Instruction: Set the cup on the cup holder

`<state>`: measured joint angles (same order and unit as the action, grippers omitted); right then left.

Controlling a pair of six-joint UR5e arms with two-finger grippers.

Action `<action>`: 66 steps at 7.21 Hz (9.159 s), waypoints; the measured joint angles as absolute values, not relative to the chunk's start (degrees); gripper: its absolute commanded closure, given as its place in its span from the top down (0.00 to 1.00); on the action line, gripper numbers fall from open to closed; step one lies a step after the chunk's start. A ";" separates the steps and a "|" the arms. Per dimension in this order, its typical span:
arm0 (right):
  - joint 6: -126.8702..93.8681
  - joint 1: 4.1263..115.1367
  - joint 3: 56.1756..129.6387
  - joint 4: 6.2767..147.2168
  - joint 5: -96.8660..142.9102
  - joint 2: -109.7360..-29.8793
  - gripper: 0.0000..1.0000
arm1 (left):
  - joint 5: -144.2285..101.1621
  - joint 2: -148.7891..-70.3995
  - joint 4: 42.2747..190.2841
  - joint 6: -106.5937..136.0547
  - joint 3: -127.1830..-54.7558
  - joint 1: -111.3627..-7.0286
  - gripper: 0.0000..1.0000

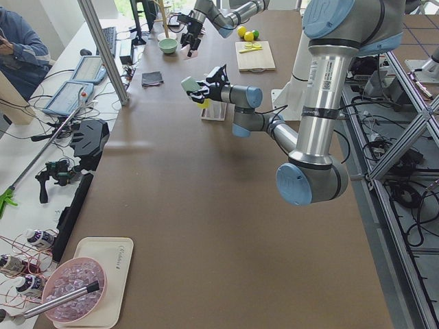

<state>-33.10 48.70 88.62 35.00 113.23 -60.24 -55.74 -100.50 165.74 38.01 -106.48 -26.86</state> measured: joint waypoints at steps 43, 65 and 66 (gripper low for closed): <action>-47.01 34.70 55.73 -37.77 97.55 -50.34 0.00 | -55.53 -111.14 141.11 39.37 -110.26 -25.70 0.98; -46.93 33.48 53.44 -38.57 96.63 -49.65 0.00 | -137.22 -91.41 90.92 7.20 -87.19 -85.90 0.98; -46.93 33.50 53.45 -38.63 96.68 -49.75 0.00 | -136.96 -91.33 90.46 6.85 -87.71 -85.99 0.98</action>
<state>-46.93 33.50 53.45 -38.63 96.68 -49.75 -136.96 -91.33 90.46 6.85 -87.71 -85.99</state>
